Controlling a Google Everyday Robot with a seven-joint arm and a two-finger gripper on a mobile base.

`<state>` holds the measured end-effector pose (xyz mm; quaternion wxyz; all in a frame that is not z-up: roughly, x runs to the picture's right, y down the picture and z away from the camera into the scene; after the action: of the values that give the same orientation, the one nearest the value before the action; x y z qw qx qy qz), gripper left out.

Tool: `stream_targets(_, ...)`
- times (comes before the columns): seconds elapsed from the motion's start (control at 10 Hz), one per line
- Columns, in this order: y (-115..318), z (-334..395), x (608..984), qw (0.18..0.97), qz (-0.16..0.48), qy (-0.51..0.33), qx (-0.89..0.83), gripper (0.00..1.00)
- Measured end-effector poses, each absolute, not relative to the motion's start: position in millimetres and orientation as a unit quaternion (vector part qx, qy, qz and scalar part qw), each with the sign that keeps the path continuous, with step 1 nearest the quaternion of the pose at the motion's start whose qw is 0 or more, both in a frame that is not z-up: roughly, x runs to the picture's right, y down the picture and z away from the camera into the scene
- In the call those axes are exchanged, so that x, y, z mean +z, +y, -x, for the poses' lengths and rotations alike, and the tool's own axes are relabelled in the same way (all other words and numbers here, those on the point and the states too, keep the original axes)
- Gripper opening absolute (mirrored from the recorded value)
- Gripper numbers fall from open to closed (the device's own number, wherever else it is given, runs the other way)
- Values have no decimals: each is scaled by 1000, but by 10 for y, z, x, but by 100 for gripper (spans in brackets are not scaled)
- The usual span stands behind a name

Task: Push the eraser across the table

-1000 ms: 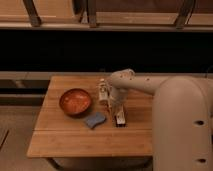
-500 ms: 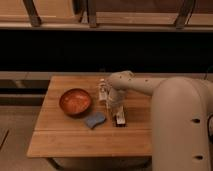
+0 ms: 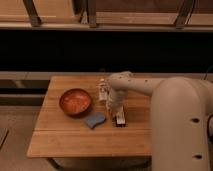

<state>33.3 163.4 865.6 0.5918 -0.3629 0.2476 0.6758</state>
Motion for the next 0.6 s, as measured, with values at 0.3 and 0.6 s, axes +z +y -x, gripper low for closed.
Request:
stream_targets(0.3,1798,-335,8752,586,377,253,671,0)
stream_targets(0.6,1832,-431,8800,586,374,260,670,0)
